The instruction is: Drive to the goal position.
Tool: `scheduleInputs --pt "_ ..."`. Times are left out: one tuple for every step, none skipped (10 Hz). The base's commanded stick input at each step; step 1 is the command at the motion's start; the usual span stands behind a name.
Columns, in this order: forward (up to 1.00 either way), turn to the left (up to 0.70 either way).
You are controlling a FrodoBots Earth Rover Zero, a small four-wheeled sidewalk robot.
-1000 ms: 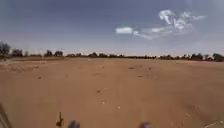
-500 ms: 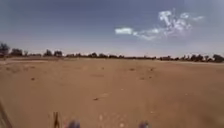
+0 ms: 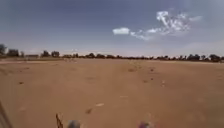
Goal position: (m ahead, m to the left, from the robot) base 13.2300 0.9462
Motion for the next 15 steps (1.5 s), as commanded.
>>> scheduleInputs --pt "0.7 0.0" --pt "0.7 0.0" --pt "0.7 0.0" --pt "0.7 0.0" --pt "0.7 0.0" --pt "0.7 0.0" --pt "0.7 0.0" --pt "0.7 0.0" --pt "0.7 0.0" --pt "0.7 0.0" --pt "0.7 0.0" --pt "0.7 0.0" --pt "0.7 0.0" --pt "0.7 0.0" --pt "0.7 0.0"
